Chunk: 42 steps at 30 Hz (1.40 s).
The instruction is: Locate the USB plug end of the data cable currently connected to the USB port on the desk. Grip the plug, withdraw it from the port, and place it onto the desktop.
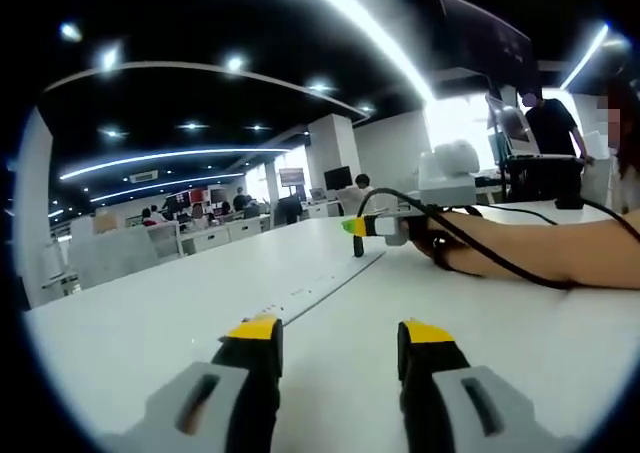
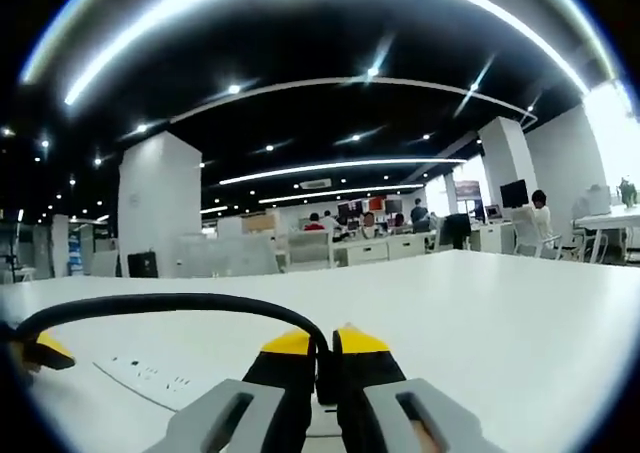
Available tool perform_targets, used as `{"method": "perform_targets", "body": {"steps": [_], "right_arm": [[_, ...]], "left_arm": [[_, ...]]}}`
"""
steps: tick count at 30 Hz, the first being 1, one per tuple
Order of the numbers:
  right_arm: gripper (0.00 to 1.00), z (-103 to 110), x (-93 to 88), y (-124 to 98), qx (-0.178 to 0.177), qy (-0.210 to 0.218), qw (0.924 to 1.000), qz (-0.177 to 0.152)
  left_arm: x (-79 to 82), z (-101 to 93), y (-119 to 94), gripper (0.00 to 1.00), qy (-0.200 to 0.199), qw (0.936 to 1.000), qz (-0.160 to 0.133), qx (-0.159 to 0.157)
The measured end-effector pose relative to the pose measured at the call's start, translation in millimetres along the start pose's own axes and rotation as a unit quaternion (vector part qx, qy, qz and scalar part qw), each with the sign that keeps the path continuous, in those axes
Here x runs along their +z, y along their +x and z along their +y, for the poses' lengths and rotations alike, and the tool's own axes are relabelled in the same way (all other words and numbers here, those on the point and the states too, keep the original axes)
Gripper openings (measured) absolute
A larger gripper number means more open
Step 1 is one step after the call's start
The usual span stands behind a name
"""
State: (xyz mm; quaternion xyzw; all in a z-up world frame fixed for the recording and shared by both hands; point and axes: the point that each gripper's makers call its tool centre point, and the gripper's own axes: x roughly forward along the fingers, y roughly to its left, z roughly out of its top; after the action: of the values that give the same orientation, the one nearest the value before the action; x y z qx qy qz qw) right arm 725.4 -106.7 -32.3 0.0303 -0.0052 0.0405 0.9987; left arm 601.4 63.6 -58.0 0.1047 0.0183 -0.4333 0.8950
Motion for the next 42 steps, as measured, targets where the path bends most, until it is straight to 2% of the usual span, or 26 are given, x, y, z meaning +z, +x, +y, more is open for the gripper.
{"method": "perform_targets", "body": {"steps": [3, 4, 8, 11, 12, 18, 20, 24, 27, 28, 29, 31, 36, 39, 42], "right_arm": [[0.09, 6, -0.3, 1, 0.005, -0.032, 0.9994, 0.006], [0.09, 3, -0.2, 1, -0.005, -0.052, 0.9986, 0.009], [0.09, 4, -0.2, 1, -0.001, -0.045, 0.9989, 0.008], [0.09, 4, 0.2, 1, 0.006, -0.014, 0.9999, 0.003], [0.09, 0, 0.7, -1, 0.004, 0.011, 0.9999, -0.001], [0.07, -5, 3.5, -3, 0.004, 0.051, 0.9986, -0.014], [0.07, -3, 4.1, -2, 0.0, 0.03, 0.9995, -0.012], [0.07, -3, 4.2, 0, -0.001, 0.017, 0.9998, -0.01], [0.07, 6, 4.4, 2, 0.011, -0.029, 0.9995, -0.001], [0.07, 6, 4.3, 2, 0.005, -0.048, 0.9988, 0.001], [0.07, 6, 4.2, 2, 0.002, -0.049, 0.9988, 0.002], [0.07, 5, 4.0, 3, 0.005, -0.036, 0.9993, 0.0], [0.07, -2, 4.3, -2, 0.006, 0.038, 0.9992, -0.012], [0.07, -4, 4.8, -4, 0.006, 0.051, 0.9985, -0.018], [0.07, -1, 4.4, -8, 0.005, 0.045, 0.9988, -0.018]], "left_arm": [[-0.5, -0.3, 0, 0.46, 0.0, 1.0, 0.001, -0.001], [-0.5, -0.4, 0, 0.46, 0.0, 1.0, 0.002, -0.001], [-0.7, -0.2, 1, 0.46, 0.001, 1.0, 0.002, -0.001], [-0.8, -0.1, 1, 0.46, 0.001, 1.0, 0.003, -0.001], [-0.7, 0.0, 1, 0.46, 0.001, 1.0, 0.002, -0.001], [-0.3, 0.4, 1, 0.46, 0.0, 1.0, 0.002, -0.001], [-0.1, 0.8, 1, 0.46, 0.0, 1.0, 0.001, -0.001], [-0.1, 1.0, 2, 0.46, 0.0, 1.0, 0.002, -0.001], [-0.4, 0.9, 2, 0.46, 0.001, 1.0, 0.003, -0.001], [-0.5, 0.7, 2, 0.46, 0.001, 1.0, 0.003, -0.001], [-0.5, 0.6, 1, 0.46, 0.001, 1.0, 0.003, -0.001], [-0.5, 0.6, 1, 0.46, 0.001, 1.0, 0.003, -0.001], [-0.6, 0.4, 1, 0.46, 0.0, 1.0, 0.003, -0.001], [-0.8, 0.4, 1, 0.46, 0.001, 1.0, 0.003, -0.001], [-0.9, 0.2, 1, 0.46, 0.001, 1.0, 0.003, -0.001]]}}
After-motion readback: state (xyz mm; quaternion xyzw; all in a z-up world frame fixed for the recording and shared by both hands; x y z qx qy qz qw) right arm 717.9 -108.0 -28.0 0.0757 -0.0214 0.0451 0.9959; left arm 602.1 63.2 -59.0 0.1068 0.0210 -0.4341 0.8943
